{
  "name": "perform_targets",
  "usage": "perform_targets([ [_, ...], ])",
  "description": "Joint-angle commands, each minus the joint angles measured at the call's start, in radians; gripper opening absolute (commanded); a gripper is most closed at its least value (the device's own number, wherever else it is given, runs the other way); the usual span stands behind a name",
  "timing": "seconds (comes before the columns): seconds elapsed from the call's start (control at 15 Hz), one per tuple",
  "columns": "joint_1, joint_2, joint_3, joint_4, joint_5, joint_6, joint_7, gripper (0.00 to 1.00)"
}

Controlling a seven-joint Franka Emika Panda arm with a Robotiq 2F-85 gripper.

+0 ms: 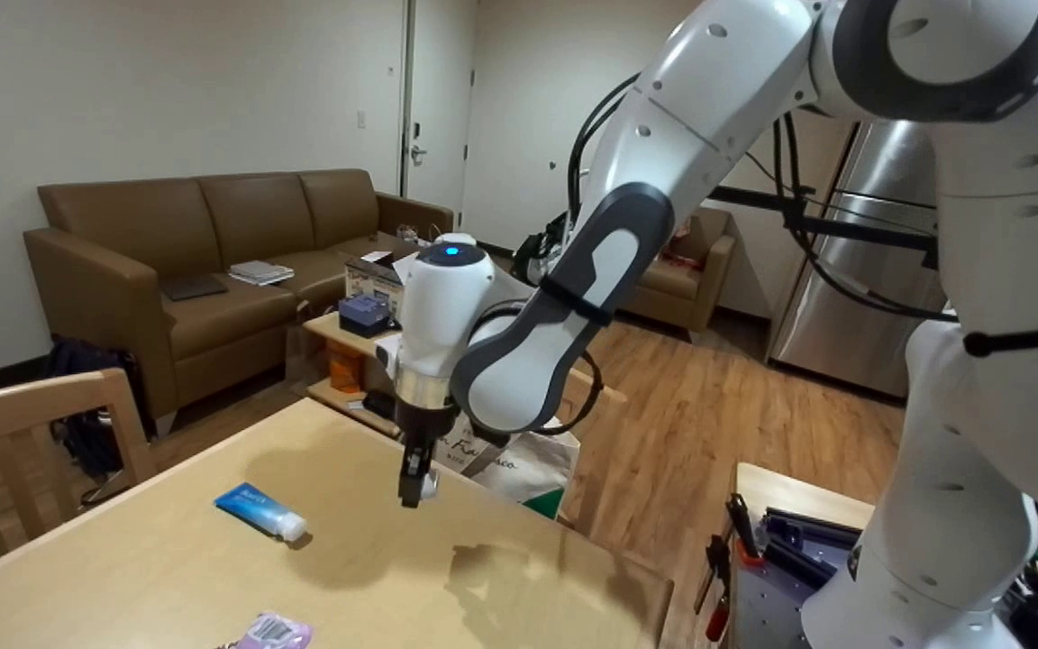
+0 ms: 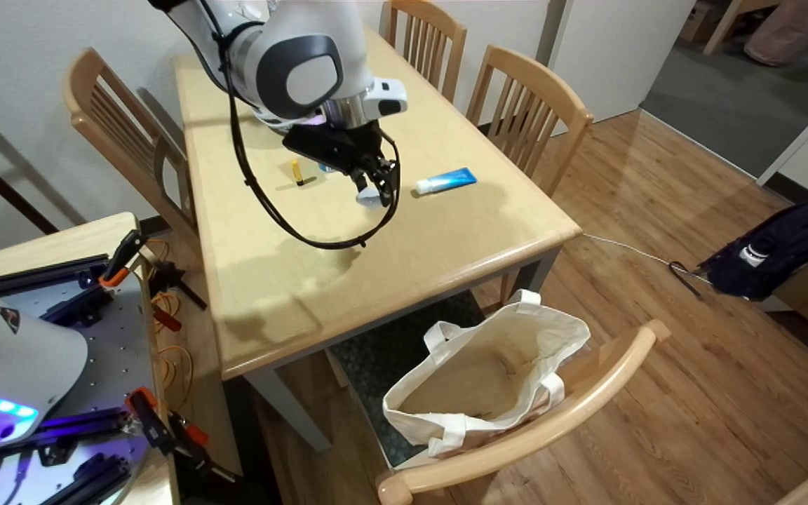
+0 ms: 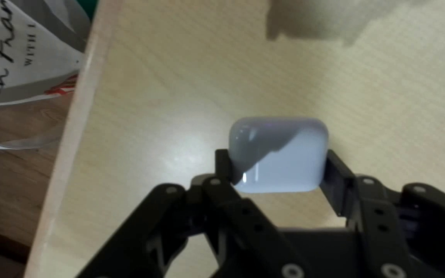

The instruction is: Remove the small white item from the table and put it in the bag

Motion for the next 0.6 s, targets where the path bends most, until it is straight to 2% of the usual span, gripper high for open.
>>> perform_targets([
  [0.0,-0.029,-0.025,0.015,-0.014,-0.016,-0.006,0.002,0.59],
  [0.07,-0.035,-0.039,0.015,-0.025,-0.017,-0.007,0.001,0.59],
  [0.13,-0.035,-0.045,0.016,-0.032,-0.018,-0.007,0.001,0.34],
  [0.2,-0.023,-0.037,-0.003,-0.026,-0.039,-0.002,0.02,0.34],
  [0.4,0.021,-0.038,-0.137,-0.018,-0.19,0.015,0.122,0.34],
  [0.53,0.021,-0.032,-0.223,-0.009,-0.286,0.024,0.19,0.34],
])
